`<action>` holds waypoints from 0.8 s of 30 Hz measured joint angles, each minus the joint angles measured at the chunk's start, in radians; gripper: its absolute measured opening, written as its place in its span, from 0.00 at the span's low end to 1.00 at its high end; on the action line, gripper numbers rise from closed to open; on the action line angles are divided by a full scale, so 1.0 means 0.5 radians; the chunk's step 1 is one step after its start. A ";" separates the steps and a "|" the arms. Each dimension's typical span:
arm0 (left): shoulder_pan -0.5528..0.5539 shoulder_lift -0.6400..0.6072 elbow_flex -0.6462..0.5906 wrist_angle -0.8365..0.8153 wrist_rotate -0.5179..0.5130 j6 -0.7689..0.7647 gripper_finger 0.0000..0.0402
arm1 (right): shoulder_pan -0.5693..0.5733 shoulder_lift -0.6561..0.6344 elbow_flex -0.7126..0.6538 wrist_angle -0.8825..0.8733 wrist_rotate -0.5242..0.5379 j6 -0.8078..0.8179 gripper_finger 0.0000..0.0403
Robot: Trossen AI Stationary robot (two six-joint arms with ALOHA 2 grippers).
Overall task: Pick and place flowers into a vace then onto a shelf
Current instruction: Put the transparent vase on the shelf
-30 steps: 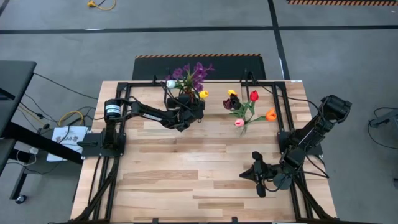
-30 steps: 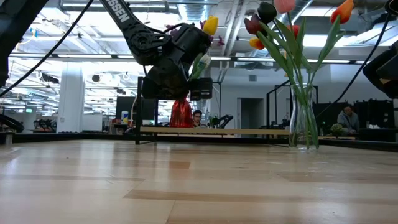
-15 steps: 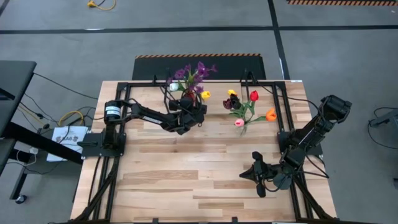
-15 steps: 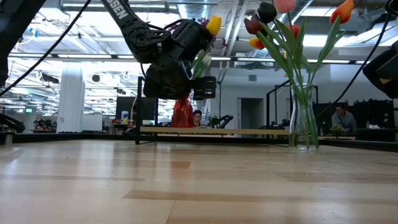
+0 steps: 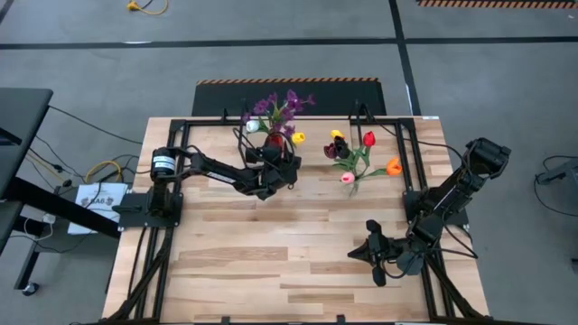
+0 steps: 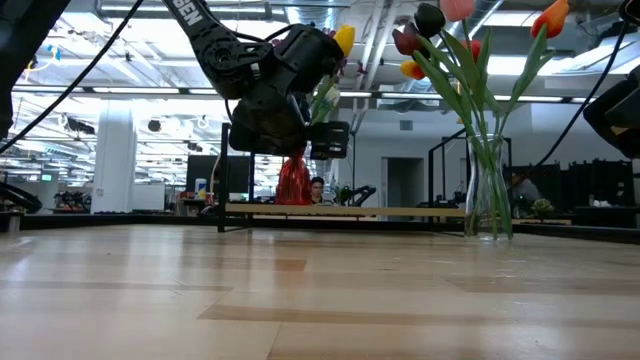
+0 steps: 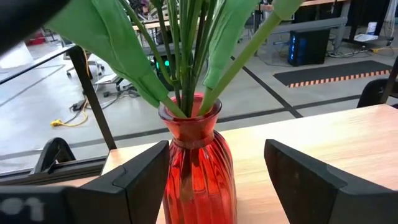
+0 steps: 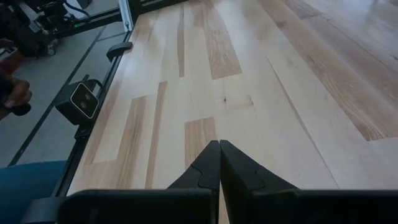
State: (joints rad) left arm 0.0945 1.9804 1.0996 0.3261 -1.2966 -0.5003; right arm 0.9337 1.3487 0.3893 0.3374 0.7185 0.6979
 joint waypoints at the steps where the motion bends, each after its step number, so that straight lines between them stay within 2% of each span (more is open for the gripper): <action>1: -0.001 0.000 0.000 -0.001 -0.001 0.000 0.63 | 0.000 0.000 0.000 0.000 0.000 0.000 0.00; 13: -0.036 0.000 0.000 -0.166 -0.040 -0.074 0.63 | 0.000 0.000 0.000 0.000 -0.004 0.000 0.00; 24: -0.085 -0.007 0.000 -0.172 -0.106 -0.077 0.63 | 0.000 0.000 0.000 0.000 -0.009 0.002 0.00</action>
State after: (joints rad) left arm 0.0523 1.9771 1.0996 0.2401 -1.3496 -0.5389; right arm 0.9337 1.3487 0.3893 0.3374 0.7140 0.6987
